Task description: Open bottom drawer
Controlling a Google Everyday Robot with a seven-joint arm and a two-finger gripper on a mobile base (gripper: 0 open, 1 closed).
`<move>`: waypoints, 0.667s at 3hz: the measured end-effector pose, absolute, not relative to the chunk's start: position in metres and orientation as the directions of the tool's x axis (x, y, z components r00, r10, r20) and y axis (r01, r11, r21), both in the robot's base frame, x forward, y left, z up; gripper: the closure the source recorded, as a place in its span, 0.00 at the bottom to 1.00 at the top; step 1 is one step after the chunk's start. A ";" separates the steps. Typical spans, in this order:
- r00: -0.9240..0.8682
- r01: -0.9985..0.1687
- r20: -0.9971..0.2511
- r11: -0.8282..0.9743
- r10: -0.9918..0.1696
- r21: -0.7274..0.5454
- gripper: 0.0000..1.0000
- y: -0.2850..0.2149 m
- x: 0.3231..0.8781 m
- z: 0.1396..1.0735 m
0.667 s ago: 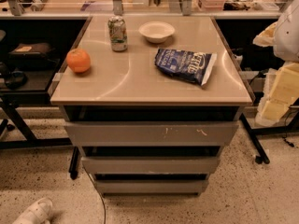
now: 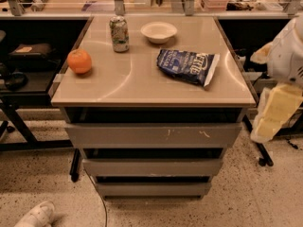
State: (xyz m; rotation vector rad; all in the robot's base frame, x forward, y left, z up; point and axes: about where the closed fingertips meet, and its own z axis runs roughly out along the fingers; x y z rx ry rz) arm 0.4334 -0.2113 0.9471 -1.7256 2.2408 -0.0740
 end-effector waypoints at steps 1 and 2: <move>-0.203 -0.950 -0.258 0.254 -0.945 -0.184 0.00 -0.201 0.417 0.886; -0.192 -0.960 -0.329 0.246 -0.924 -0.130 0.00 -0.198 0.399 0.812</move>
Offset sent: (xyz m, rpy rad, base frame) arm -0.0507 0.0146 -0.2176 0.2531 0.1144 0.0767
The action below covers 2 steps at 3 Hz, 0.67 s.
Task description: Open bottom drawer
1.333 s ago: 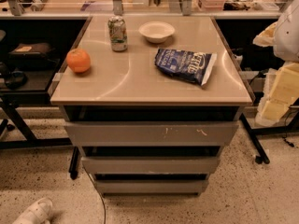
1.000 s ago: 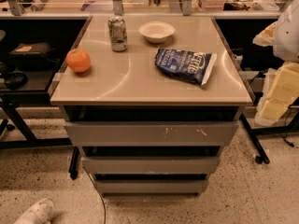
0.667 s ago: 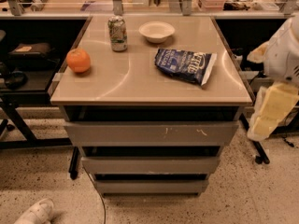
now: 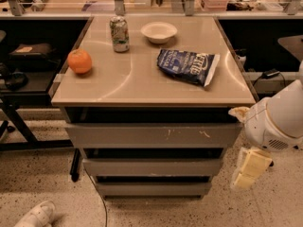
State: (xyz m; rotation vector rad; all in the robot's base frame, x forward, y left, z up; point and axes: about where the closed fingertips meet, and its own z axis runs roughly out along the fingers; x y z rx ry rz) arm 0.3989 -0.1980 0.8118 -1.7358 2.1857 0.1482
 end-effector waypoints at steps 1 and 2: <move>-0.192 -0.960 -0.329 0.246 -0.924 -0.130 0.00 -0.198 0.399 0.812; -0.203 -0.961 -0.338 0.253 -0.919 -0.110 0.00 -0.199 0.398 0.803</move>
Offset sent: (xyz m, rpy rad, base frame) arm -0.0010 -0.0041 -0.0245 0.0356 0.0464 -0.0137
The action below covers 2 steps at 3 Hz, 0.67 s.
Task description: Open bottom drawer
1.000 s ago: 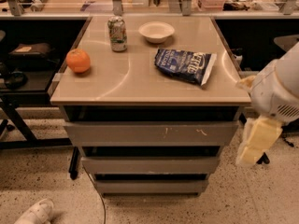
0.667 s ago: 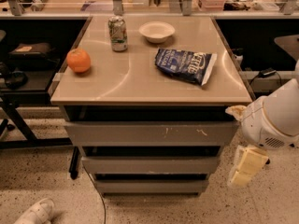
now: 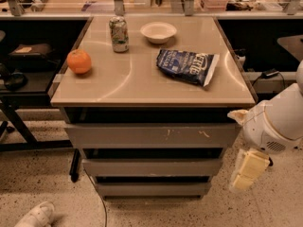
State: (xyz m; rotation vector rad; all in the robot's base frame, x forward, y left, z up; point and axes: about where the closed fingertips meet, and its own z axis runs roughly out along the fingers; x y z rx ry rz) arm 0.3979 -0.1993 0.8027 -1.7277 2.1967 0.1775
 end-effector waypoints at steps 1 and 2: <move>-0.260 -0.957 -0.370 0.289 -0.892 -0.025 0.00 -0.213 0.396 0.747; -0.281 -0.956 -0.387 0.290 -0.878 0.037 0.00 -0.224 0.397 0.673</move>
Offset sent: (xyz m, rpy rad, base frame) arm 0.0052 -0.0409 -0.2268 0.1341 0.1767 -0.0415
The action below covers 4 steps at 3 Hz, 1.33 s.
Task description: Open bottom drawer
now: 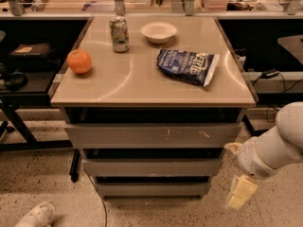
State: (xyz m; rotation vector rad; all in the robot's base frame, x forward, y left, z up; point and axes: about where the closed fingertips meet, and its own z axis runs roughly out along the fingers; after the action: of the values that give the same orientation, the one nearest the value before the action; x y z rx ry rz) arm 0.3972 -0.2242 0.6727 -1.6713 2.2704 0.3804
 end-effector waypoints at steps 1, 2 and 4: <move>-0.250 -0.966 -0.407 0.255 -0.879 0.043 0.00 -0.230 0.401 0.611; -0.220 -0.973 -0.440 0.227 -0.871 0.038 0.00 -0.235 0.404 0.559; -0.225 -0.973 -0.442 0.223 -0.868 0.057 0.00 -0.233 0.403 0.550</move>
Offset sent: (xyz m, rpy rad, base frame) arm 0.0119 -0.0222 -0.1617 0.0832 -0.0460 0.0831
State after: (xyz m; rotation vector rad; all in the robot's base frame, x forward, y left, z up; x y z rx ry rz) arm 0.4031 -0.2332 0.5496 -1.7178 2.1857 0.4665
